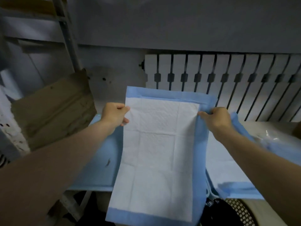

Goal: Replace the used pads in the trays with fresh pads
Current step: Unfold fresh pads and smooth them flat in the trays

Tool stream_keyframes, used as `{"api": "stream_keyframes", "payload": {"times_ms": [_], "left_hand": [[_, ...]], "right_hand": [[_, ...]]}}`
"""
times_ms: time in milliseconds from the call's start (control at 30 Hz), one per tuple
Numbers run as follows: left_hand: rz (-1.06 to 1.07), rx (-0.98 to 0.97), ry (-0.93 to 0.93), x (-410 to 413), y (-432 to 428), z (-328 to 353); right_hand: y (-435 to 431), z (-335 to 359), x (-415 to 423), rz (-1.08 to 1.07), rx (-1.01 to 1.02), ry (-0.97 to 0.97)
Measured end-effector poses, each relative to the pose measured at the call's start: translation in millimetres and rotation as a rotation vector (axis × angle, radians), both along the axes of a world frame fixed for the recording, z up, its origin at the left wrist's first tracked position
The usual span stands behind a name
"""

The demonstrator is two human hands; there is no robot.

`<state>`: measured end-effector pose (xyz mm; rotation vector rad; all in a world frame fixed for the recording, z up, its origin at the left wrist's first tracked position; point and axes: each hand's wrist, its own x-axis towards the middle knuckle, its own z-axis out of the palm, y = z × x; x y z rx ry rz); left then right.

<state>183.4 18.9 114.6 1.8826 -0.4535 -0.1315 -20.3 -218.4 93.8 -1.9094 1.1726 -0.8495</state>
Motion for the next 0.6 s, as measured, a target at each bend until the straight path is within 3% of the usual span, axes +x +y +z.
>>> {"api": "stream_keyframes", "payload": {"times_ms": [267, 467, 600], "left_hand": [[0.018, 0.038, -0.043, 59, -61, -17], [-0.029, 0.314, 0.074, 80, -89, -91], [-0.116, 0.430, 0.116, 86, -99, -115]], "right_hand": [[-48, 7, 60, -0.092, -0.086, -0.082], [-62, -67, 83, -0.077, 0.044, 0.299], [-69, -99, 87, -0.026, 0.090, 0.439]]}}
